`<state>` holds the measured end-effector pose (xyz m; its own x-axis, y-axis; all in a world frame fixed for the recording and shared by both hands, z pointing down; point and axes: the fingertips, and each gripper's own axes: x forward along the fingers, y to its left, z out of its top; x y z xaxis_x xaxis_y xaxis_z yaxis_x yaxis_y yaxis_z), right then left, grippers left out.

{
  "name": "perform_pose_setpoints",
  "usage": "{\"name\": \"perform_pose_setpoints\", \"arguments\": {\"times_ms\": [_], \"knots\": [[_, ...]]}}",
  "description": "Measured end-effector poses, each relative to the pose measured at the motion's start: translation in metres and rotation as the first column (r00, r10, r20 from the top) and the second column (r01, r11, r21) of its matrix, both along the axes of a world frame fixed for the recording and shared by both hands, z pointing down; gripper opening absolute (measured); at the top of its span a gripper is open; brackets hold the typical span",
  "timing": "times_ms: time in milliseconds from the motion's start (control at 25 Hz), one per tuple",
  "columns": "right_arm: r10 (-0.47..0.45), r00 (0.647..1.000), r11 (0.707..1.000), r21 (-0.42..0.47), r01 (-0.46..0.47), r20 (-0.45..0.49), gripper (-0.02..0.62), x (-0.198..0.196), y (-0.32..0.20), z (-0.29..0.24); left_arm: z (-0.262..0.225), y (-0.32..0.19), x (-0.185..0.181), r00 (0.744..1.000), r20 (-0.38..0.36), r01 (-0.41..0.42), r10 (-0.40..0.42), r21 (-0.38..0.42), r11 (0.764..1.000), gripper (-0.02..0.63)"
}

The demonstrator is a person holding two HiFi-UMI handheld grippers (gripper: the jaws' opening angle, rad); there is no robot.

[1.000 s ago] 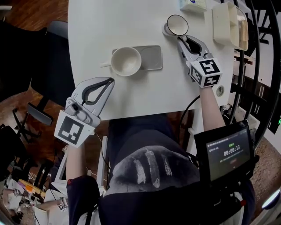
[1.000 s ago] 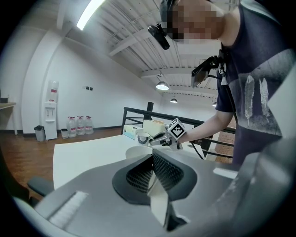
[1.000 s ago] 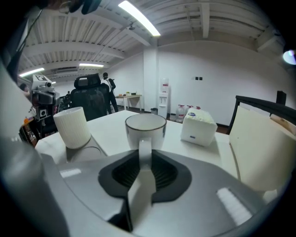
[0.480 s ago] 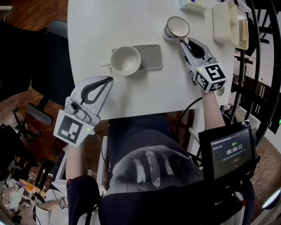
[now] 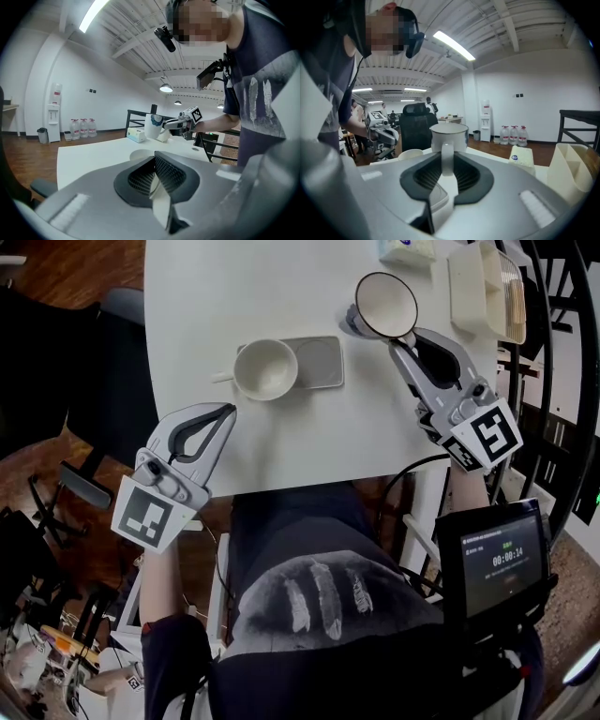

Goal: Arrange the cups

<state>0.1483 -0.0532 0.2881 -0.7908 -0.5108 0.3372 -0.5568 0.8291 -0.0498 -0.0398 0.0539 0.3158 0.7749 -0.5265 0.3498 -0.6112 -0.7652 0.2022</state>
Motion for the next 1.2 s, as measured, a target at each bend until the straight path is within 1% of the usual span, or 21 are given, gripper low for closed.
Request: {"name": "perform_pose_setpoints", "arguments": {"times_ms": [200, 440, 640, 880, 1080, 1200], "knots": [[-0.102, 0.995, 0.994, -0.046, 0.102, -0.011, 0.067, -0.011, 0.027, 0.013, 0.000, 0.001, 0.000, 1.000, -0.003, 0.011, -0.011, 0.001, 1.000, 0.015], [-0.157, 0.988, 0.982, -0.108, 0.154, -0.014, 0.067, -0.022, 0.045, 0.047, 0.001, 0.002, 0.000, 1.000, 0.001, 0.016, -0.016, 0.003, 1.000, 0.015], [-0.199, 0.980, 0.973, -0.124, 0.195, -0.022, 0.066, -0.026, 0.048, 0.067, 0.002, 0.006, -0.001, 1.000, 0.014, 0.018, -0.018, -0.004, 1.000, 0.015], [-0.276, 0.960, 0.954, -0.134, 0.268, -0.050, 0.066, -0.030, 0.049, 0.089, 0.009, 0.006, -0.003, 0.999, 0.034, 0.030, -0.029, -0.019, 0.999, 0.015], [-0.302, 0.953, 0.945, -0.140, 0.296, -0.023, 0.066, -0.035, 0.054, 0.092, 0.008, 0.004, -0.003, 0.999, 0.046, 0.023, -0.022, -0.020, 1.000, 0.015], [-0.346, 0.938, 0.930, -0.142, 0.339, -0.028, 0.066, -0.034, 0.060, 0.093, 0.008, 0.004, -0.002, 0.999, 0.053, 0.011, -0.010, -0.018, 1.000, 0.015]]}}
